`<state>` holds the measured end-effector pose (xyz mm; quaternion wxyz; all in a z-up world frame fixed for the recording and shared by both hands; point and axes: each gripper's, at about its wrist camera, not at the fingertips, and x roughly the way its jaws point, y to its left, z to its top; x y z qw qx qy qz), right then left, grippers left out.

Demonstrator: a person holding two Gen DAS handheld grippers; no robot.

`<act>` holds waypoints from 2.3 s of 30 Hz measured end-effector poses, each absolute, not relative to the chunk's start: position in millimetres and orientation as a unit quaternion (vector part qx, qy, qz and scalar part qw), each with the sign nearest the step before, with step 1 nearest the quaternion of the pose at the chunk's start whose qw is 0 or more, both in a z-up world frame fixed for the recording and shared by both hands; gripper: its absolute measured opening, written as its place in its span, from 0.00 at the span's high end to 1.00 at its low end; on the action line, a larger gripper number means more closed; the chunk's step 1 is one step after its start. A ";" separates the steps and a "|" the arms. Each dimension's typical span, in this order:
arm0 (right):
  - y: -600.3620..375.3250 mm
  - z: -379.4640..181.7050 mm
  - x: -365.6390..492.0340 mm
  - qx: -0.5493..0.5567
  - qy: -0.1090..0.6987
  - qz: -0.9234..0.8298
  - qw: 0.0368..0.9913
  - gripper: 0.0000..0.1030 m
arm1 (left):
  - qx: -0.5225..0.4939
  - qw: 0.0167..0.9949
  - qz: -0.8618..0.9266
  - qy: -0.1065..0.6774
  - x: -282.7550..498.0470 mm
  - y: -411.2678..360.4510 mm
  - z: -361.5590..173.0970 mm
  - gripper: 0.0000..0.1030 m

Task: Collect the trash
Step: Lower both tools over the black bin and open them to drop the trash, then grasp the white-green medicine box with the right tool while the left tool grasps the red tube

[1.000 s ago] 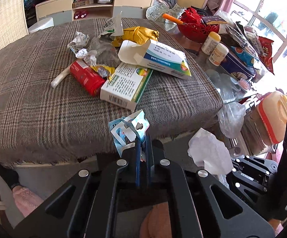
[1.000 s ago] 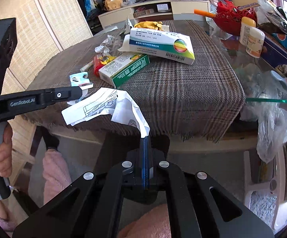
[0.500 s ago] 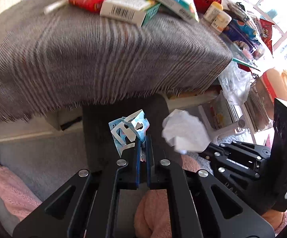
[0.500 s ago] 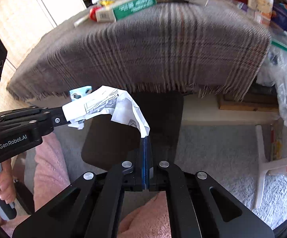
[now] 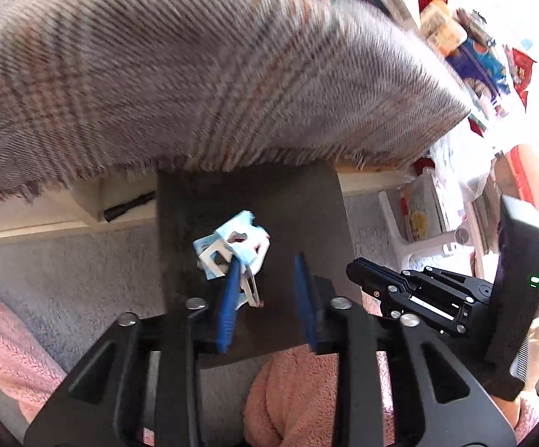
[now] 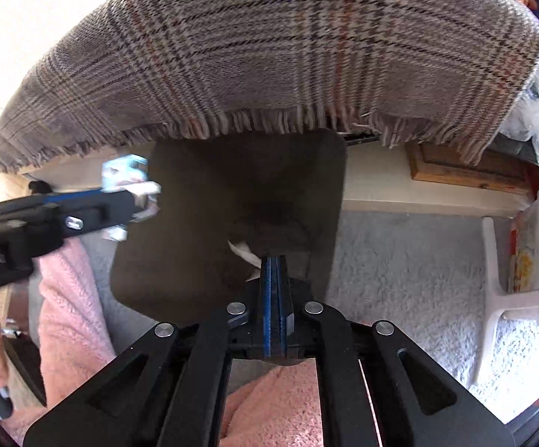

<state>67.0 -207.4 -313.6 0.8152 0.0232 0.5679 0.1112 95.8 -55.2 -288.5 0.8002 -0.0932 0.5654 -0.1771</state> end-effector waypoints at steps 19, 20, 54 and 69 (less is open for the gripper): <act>-246.9 -169.8 89.6 0.053 0.419 0.099 0.901 0.03 | -0.095 0.890 -0.110 0.433 98.5 13.2 -164.2 0.10; -247.9 -165.5 94.5 0.054 0.415 0.098 0.903 0.03 | -0.095 0.890 -0.104 0.433 103.2 15.0 -161.0 0.10; -150.9 -186.9 252.1 0.099 0.459 0.066 0.880 0.18 | -0.059 0.892 -0.073 0.442 195.0 52.7 -157.5 0.17; -186.7 -196.1 209.3 0.007 0.467 0.034 0.883 0.13 | -0.064 0.889 -0.108 0.440 214.1 18.0 -160.8 0.16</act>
